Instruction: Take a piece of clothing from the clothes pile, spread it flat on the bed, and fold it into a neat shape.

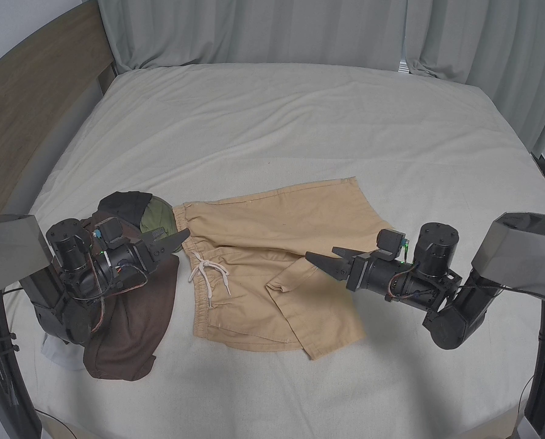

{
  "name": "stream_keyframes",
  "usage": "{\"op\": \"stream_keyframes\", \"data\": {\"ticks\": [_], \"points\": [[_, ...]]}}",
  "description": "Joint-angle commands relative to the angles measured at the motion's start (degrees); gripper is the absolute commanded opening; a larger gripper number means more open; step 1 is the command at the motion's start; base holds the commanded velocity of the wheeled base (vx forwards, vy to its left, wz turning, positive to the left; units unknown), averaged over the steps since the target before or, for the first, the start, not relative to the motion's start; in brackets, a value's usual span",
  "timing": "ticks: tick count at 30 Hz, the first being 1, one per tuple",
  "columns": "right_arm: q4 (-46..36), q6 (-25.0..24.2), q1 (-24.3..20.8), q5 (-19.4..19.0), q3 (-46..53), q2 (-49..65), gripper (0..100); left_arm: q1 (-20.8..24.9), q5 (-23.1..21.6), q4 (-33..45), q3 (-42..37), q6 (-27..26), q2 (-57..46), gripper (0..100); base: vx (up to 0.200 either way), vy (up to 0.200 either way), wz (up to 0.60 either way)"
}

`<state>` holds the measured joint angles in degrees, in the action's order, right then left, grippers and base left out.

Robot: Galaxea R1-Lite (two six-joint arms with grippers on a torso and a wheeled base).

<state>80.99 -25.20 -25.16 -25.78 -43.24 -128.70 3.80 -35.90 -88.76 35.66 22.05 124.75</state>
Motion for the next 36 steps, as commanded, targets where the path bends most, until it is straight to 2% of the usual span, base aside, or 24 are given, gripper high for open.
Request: {"op": "stream_keyframes", "data": {"ticks": [1,8,9,11,25,30,36], "points": [[-0.3,0.0,-1.6,0.7,0.1,-1.6,100,-0.1,0.0,0.0,-0.7,-1.0,-0.1,100,0.000,0.000,0.00],[-0.3,-2.1,-3.4,1.3,-0.4,-5.0,100,-0.1,0.0,0.0,-0.8,-2.5,-0.2,100,0.000,0.000,0.00],[-0.2,-4.5,-4.7,2.1,-1.3,-6.4,100,-0.2,0.0,0.0,-0.6,-2.5,-0.2,100,0.000,0.000,0.00],[-0.2,-5.9,-5.2,2.2,-2.4,-7.6,100,-0.3,0.0,0.0,-0.4,-2.4,-0.5,100,0.000,0.000,0.00],[0.1,-11.2,-6.7,2.5,-5.3,-13.6,100,-0.5,-0.1,0.0,-0.2,-2.3,-0.1,100,0.000,0.000,0.00],[-0.3,-13.9,-6.8,5.0,-9.4,-16.9,100,-0.9,0.0,0.0,0.5,-2.2,0.1,100,0.000,0.000,0.00],[-1.5,-17.7,-6.6,5.6,-12.7,-18.6,100,-1.3,-0.1,0.0,0.6,-2.1,0.1,100,0.000,0.000,0.00]]}}
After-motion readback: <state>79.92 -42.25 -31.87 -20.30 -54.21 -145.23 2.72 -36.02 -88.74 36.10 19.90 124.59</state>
